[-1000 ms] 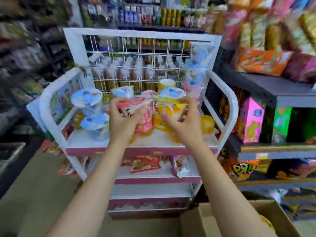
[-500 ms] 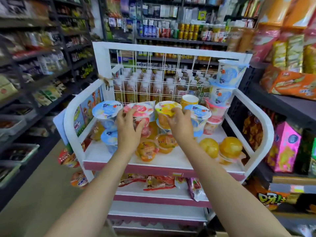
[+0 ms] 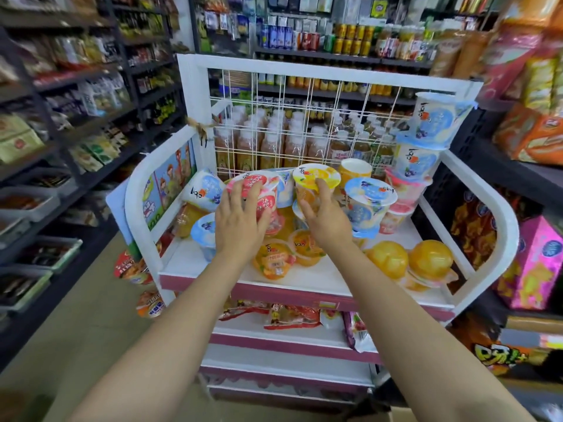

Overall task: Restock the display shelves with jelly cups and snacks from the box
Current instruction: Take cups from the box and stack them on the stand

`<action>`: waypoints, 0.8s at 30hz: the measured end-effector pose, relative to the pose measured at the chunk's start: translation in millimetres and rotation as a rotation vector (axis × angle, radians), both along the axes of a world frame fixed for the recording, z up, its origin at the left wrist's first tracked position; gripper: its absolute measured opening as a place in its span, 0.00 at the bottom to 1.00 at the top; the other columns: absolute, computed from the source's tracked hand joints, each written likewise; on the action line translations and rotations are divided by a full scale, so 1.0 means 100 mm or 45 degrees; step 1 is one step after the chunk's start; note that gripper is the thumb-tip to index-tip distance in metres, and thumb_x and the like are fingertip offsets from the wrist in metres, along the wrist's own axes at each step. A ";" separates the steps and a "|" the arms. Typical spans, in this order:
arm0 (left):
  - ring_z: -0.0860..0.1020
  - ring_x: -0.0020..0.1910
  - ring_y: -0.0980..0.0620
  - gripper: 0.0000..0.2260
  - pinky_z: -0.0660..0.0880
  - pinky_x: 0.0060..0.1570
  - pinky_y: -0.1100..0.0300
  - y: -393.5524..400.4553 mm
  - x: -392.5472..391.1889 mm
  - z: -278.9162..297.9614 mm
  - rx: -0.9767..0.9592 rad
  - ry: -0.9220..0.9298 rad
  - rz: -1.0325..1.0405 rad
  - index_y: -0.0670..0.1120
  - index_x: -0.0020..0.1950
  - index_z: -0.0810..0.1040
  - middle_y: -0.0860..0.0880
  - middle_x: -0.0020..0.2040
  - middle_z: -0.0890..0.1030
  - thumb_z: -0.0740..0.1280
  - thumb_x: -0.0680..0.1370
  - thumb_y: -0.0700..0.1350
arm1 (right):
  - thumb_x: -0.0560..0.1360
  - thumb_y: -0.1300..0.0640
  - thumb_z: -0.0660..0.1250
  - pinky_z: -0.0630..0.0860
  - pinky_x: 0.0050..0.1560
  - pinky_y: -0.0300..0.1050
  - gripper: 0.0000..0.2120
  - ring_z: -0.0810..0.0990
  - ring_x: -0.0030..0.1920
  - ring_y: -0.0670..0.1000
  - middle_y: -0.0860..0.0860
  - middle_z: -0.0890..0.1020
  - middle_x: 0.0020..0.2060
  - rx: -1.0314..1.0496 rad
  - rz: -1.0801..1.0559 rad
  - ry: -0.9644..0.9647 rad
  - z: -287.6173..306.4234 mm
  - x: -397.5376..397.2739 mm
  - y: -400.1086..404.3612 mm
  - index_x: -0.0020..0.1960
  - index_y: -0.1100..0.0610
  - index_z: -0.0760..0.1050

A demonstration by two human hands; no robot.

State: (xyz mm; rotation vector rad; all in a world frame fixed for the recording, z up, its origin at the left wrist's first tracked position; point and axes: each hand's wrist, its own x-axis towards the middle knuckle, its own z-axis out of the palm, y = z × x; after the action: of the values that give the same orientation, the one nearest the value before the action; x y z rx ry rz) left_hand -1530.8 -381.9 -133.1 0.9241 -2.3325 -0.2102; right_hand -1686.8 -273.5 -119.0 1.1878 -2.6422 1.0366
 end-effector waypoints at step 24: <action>0.56 0.79 0.47 0.33 0.52 0.76 0.48 4.21 -1.47 -3.07 0.336 -0.980 -1.066 0.50 0.81 0.57 0.50 0.81 0.56 0.60 0.79 0.61 | 0.74 0.36 0.52 0.73 0.63 0.57 0.35 0.76 0.64 0.61 0.58 0.76 0.66 0.656 -0.795 -0.257 -3.20 -0.28 5.14 0.72 0.58 0.70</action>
State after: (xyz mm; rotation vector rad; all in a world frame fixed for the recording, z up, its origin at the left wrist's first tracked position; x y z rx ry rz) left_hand -1677.4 39.5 -440.1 0.0346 -3.3699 -0.5891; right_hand -1714.9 240.5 -439.5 0.2194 -3.2079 0.3925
